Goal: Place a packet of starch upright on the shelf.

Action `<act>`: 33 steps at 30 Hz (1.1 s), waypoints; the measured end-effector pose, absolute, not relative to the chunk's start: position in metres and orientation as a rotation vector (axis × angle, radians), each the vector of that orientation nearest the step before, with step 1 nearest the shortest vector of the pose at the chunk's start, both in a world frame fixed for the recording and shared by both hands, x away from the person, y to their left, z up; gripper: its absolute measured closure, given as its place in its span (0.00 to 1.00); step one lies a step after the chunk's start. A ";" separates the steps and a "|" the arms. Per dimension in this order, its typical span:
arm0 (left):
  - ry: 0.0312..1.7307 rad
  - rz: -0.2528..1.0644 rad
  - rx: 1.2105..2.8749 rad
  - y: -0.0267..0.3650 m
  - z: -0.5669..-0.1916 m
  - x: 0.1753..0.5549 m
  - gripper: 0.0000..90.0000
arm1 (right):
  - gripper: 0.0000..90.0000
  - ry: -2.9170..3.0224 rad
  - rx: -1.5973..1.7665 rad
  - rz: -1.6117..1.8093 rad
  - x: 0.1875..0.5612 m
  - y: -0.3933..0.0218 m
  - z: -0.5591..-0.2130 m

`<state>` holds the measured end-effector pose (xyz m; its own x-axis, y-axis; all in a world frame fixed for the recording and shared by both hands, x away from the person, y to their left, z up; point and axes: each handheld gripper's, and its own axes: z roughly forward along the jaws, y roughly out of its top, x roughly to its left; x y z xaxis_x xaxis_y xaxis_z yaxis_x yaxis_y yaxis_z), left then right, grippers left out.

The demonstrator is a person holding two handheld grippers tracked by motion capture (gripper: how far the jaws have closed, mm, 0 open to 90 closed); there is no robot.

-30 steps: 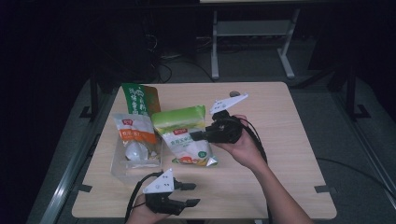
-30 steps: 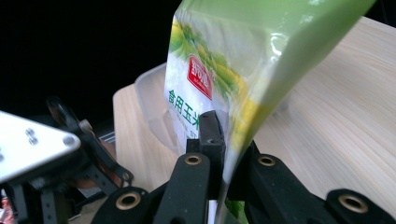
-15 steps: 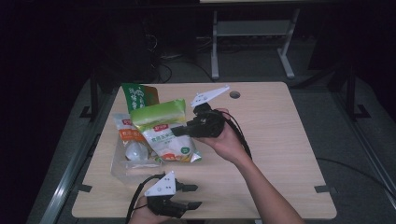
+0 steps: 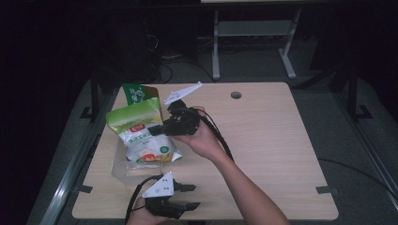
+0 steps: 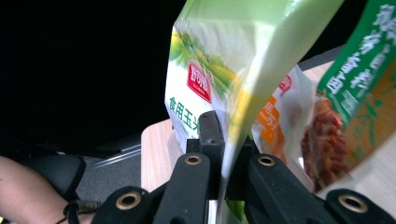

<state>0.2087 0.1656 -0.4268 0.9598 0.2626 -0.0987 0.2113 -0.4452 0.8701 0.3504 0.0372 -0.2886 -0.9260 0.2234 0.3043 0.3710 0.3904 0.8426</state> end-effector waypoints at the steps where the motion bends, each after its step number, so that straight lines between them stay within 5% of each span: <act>1: 0.337 0.061 2.047 0.166 -0.427 0.209 0.51 | 0.98 -2.495 -0.536 -1.569 0.351 0.041 -0.290; 33: 0.326 0.065 2.057 0.164 -0.430 0.208 0.48 | 0.98 -2.476 -0.468 -1.376 0.359 0.128 -0.346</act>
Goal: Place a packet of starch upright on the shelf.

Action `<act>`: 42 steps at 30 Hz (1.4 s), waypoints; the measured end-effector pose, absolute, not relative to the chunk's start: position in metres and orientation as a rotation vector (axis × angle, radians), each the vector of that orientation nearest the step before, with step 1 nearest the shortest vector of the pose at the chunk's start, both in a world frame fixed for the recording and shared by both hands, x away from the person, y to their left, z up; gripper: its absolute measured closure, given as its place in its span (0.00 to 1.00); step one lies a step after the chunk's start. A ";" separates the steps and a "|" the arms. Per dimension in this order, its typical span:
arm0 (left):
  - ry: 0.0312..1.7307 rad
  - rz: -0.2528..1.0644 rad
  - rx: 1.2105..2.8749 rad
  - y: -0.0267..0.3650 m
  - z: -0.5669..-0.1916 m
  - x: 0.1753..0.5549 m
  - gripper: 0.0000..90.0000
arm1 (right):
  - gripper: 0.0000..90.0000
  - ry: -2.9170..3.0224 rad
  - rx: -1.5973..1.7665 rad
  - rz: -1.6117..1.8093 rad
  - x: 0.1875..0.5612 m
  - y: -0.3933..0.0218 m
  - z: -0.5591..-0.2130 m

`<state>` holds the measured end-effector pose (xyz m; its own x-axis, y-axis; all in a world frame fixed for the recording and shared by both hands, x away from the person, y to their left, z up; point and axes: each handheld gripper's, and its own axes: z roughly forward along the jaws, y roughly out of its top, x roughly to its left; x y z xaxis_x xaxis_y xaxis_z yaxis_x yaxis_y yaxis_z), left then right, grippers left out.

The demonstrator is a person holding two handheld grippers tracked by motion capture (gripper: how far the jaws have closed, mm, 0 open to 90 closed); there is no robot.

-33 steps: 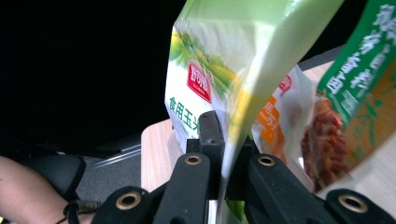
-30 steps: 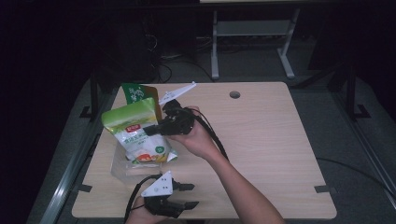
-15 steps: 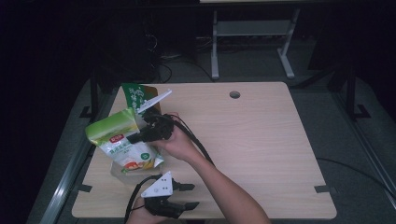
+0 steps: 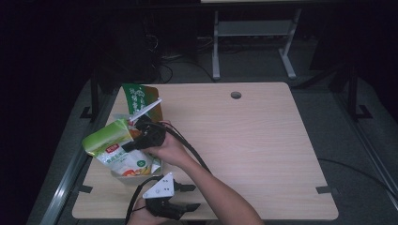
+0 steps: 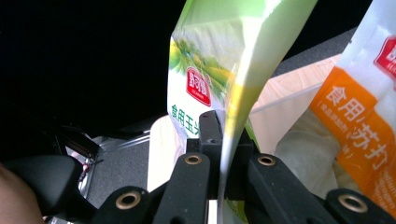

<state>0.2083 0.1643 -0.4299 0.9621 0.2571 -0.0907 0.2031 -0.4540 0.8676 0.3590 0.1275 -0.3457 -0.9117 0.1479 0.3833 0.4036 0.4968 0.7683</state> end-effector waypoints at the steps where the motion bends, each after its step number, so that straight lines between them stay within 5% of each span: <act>1: 0.324 0.065 2.056 0.164 -0.430 0.208 0.48 | 0.98 -2.480 -0.471 -1.370 0.359 0.128 -0.347; 13: 0.322 0.075 2.049 0.167 -0.428 0.209 0.48 | 0.91 -2.523 -0.450 -1.312 0.357 0.128 -0.357; 42: 0.345 0.069 2.059 0.164 -0.431 0.210 0.47 | 0.98 -2.502 -0.492 -1.296 0.358 0.091 -0.382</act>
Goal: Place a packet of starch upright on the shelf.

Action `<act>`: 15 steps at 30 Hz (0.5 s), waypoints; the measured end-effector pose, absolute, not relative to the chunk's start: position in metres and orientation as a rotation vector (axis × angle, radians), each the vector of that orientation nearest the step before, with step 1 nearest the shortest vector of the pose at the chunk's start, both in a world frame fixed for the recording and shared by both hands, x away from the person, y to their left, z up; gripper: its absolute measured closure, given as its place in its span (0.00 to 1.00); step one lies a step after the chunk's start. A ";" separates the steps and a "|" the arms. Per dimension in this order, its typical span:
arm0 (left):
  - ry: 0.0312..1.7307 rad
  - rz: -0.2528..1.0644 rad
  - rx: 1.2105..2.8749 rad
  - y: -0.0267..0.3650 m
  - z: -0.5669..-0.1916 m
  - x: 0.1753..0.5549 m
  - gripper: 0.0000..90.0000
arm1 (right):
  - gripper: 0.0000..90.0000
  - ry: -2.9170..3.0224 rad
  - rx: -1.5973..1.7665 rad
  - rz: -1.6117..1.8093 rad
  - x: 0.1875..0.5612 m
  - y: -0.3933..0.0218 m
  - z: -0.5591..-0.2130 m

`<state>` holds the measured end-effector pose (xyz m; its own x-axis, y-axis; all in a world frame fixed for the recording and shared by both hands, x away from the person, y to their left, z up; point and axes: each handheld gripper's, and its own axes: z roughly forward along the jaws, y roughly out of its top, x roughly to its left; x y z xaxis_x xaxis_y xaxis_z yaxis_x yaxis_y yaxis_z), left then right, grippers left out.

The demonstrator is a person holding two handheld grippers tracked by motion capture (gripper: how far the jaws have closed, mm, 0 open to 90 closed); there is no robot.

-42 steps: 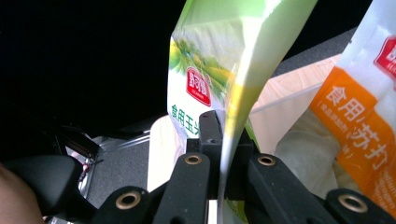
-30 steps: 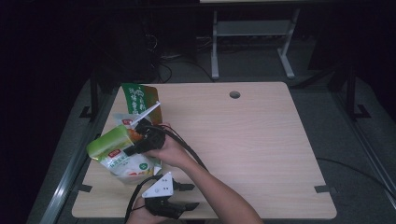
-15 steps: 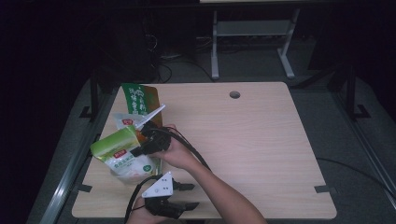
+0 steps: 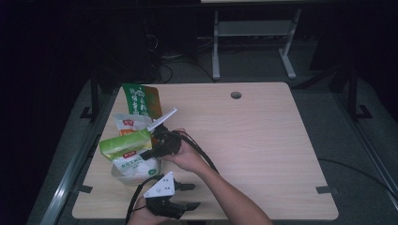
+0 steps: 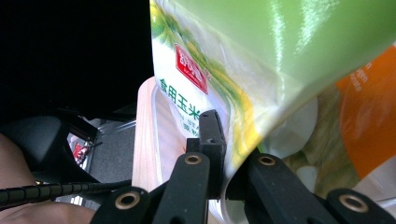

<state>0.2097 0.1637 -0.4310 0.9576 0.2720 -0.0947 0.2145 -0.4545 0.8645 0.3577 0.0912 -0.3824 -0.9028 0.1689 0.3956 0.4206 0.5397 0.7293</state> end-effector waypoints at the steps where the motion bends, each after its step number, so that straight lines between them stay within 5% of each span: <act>1: 0.346 0.068 2.059 0.164 -0.431 0.210 0.47 | 0.97 -2.501 -0.496 -1.295 0.357 0.091 -0.382; 15: 0.392 0.075 2.060 0.165 -0.432 0.212 0.42 | 0.66 -2.418 -0.522 -1.410 0.359 0.052 -0.370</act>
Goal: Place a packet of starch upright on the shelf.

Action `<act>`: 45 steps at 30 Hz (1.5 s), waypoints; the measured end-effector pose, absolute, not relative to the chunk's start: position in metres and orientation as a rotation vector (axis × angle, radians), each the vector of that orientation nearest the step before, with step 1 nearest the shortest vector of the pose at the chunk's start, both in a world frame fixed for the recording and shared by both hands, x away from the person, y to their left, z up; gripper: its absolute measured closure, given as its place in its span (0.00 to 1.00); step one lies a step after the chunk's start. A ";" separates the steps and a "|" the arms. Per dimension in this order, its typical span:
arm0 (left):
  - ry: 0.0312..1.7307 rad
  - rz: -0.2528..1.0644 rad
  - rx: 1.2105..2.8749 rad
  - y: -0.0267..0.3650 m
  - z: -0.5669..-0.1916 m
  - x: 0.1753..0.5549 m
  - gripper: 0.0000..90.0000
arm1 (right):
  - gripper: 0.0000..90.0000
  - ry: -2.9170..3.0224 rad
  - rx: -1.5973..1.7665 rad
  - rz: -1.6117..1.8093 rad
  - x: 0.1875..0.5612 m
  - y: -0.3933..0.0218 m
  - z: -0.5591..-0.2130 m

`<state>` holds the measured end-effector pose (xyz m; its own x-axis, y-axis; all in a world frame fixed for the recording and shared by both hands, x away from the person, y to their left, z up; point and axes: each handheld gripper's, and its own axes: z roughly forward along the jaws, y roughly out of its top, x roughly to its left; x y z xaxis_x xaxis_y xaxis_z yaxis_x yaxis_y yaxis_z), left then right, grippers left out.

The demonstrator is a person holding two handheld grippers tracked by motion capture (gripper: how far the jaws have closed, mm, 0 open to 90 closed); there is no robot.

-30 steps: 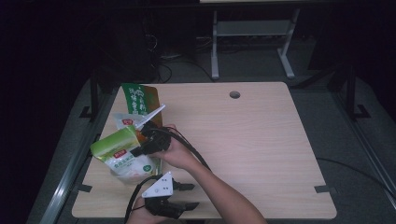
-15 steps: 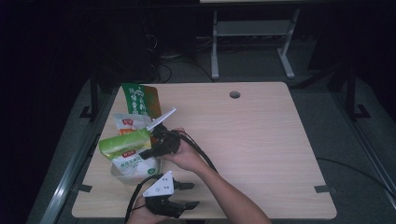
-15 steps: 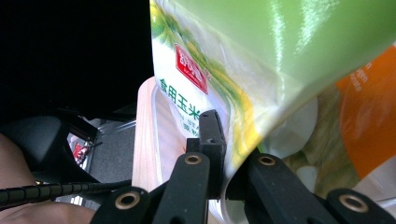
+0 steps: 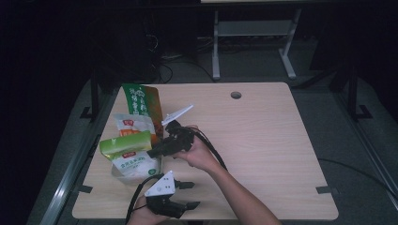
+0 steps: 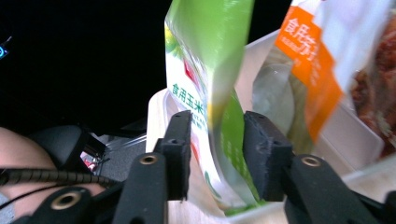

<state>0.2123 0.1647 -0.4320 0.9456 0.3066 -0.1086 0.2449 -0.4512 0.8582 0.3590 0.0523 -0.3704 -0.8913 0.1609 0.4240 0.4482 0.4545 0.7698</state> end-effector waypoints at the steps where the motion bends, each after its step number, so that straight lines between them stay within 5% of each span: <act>1: 0.390 0.076 2.061 0.165 -0.432 0.214 0.42 | 0.64 -2.422 -0.525 -1.417 0.359 0.049 -0.370; 18: 0.431 0.107 2.044 0.176 -0.427 0.220 0.42 | 0.53 -2.418 -0.699 -1.490 0.366 -0.026 -0.369; 45: 0.446 0.101 2.035 0.180 -0.426 0.223 0.42 | 0.48 -2.433 -0.808 -1.472 0.363 -0.078 -0.375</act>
<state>0.2231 0.1795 -0.4263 0.9282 0.3536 -0.1156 0.2694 -0.4245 0.8644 0.3629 -0.0777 -0.3753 -0.8347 0.3545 0.4214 0.5378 0.3602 0.7623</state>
